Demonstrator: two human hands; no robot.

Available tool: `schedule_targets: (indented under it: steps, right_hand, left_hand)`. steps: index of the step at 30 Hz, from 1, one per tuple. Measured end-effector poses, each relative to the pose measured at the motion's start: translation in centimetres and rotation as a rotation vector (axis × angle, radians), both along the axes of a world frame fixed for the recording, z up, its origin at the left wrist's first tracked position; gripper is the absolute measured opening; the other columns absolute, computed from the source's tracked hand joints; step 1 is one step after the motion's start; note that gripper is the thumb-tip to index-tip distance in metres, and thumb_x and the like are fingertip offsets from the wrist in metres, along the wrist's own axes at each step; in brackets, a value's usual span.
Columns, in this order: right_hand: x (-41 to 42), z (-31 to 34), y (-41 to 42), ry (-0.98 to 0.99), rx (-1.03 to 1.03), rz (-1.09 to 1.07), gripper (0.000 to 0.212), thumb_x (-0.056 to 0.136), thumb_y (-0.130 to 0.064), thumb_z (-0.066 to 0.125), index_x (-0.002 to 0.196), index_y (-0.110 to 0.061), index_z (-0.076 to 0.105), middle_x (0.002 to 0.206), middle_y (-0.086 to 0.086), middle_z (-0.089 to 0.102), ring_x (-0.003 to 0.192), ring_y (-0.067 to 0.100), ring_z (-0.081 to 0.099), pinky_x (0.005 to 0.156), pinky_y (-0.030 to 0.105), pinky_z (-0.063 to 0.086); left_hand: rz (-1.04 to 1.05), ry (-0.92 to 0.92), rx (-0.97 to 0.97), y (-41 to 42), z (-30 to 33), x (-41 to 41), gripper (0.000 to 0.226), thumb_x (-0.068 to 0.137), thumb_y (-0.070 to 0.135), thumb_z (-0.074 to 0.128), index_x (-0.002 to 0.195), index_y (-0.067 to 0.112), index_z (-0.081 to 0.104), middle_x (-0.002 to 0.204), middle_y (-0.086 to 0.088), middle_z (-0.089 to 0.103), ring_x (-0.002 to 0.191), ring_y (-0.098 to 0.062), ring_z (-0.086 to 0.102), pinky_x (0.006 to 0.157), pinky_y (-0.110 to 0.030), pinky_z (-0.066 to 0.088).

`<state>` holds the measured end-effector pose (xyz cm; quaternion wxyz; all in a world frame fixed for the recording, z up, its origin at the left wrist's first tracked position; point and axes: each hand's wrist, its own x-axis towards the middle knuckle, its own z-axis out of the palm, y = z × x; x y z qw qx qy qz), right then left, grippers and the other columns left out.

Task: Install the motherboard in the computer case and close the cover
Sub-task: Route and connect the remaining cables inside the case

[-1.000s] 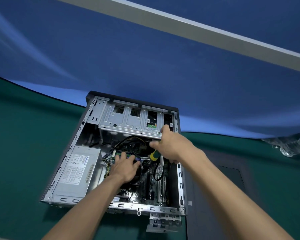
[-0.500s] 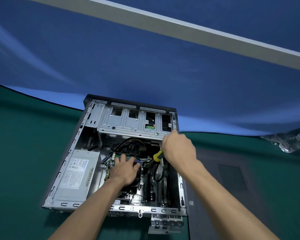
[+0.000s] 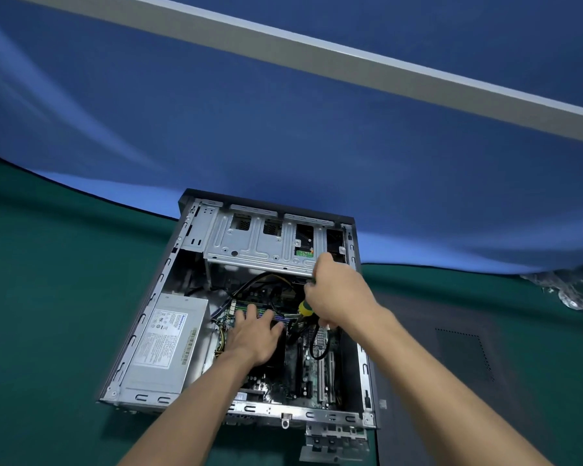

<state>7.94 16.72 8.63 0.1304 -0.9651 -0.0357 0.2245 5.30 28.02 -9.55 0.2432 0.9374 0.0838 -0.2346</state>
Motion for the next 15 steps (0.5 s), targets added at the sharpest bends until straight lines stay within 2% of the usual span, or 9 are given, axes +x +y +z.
schedule_targets:
  steps: [2, 4, 6, 7, 9, 11, 13, 15]
  right_hand:
    - [-0.08, -0.23, 0.34, -0.122, -0.144, 0.003, 0.037, 0.101, -0.032, 0.039, 0.125, -0.004, 0.040, 0.115, 0.014, 0.062, 0.102, 0.032, 0.061, 0.069, 0.032, 0.042]
    - [0.26, -0.13, 0.28, -0.060, -0.145, 0.003, 0.044, 0.100, -0.041, 0.042, 0.126, -0.006, 0.039, 0.119, 0.012, 0.058, 0.105, 0.031, 0.059, 0.073, 0.033, 0.041]
    - [0.66, 0.17, 0.50, 0.053, -0.057, 0.014, 0.040, 0.097, -0.036, 0.049, 0.126, -0.010, 0.036, 0.119, 0.010, 0.053, 0.102, 0.032, 0.060, 0.077, 0.036, 0.047]
    - [0.53, 0.06, 0.58, 0.035, -0.049, 0.043, 0.033, 0.097, -0.030, 0.048, 0.122, -0.009, 0.040, 0.115, 0.010, 0.056, 0.098, 0.032, 0.061, 0.075, 0.035, 0.048]
    - [0.11, -0.36, 0.56, -0.131, -0.130, 0.074, 0.019, 0.100, -0.026, 0.043, 0.102, -0.008, 0.051, 0.099, 0.010, 0.062, 0.094, 0.030, 0.063, 0.067, 0.031, 0.043]
    - [-0.09, -0.56, 0.48, -0.235, -0.190, 0.076, 0.029, 0.101, -0.035, 0.039, 0.086, -0.012, 0.047, 0.093, 0.008, 0.063, 0.086, 0.027, 0.060, 0.064, 0.029, 0.038]
    - [0.19, -0.31, 0.10, -0.131, -0.132, 0.048, 0.027, 0.096, -0.040, 0.045, 0.098, -0.013, 0.045, 0.104, 0.009, 0.061, 0.084, 0.027, 0.054, 0.068, 0.032, 0.041]
    - [0.47, 0.19, 0.01, -0.005, -0.088, 0.041, 0.032, 0.092, -0.029, 0.051, 0.116, -0.012, 0.040, 0.111, 0.009, 0.055, 0.090, 0.029, 0.057, 0.072, 0.035, 0.047]
  left_hand:
    - [-0.001, -0.002, 0.003, 0.10, 0.13, -0.04, 0.039, 0.098, 0.051, 0.028, 0.119, 0.023, 0.045, 0.130, -0.007, 0.034, 0.122, -0.028, 0.030, 0.099, -0.044, 0.036]
    - [-0.001, 0.005, 0.002, 0.03, 0.19, -0.06, 0.038, 0.098, 0.050, 0.028, 0.118, 0.022, 0.045, 0.129, -0.007, 0.034, 0.121, -0.028, 0.030, 0.099, -0.044, 0.036]
    - [-0.005, 0.005, 0.003, 0.08, 0.28, 0.01, 0.038, 0.098, 0.050, 0.028, 0.118, 0.022, 0.044, 0.130, -0.008, 0.033, 0.122, -0.028, 0.030, 0.099, -0.044, 0.035]
    - [-0.011, 0.003, 0.006, 0.08, 0.30, 0.01, 0.039, 0.098, 0.050, 0.027, 0.119, 0.021, 0.044, 0.130, -0.008, 0.033, 0.122, -0.029, 0.029, 0.099, -0.044, 0.035]
    - [-0.015, -0.001, 0.014, 0.09, 0.24, 0.04, 0.040, 0.098, 0.050, 0.027, 0.121, 0.021, 0.044, 0.131, -0.008, 0.033, 0.122, -0.029, 0.030, 0.099, -0.043, 0.035]
    - [-0.009, -0.001, 0.011, 0.14, 0.24, 0.01, 0.041, 0.098, 0.051, 0.028, 0.122, 0.022, 0.044, 0.132, -0.008, 0.033, 0.123, -0.029, 0.029, 0.099, -0.044, 0.035]
    - [-0.002, 0.003, 0.004, 0.09, 0.18, 0.08, 0.044, 0.097, 0.052, 0.029, 0.126, 0.023, 0.043, 0.135, -0.008, 0.031, 0.126, -0.029, 0.027, 0.102, -0.045, 0.033]
    - [0.005, 0.011, -0.005, 0.07, 0.18, 0.12, 0.047, 0.096, 0.053, 0.031, 0.131, 0.024, 0.041, 0.139, -0.007, 0.029, 0.129, -0.029, 0.025, 0.104, -0.045, 0.032]
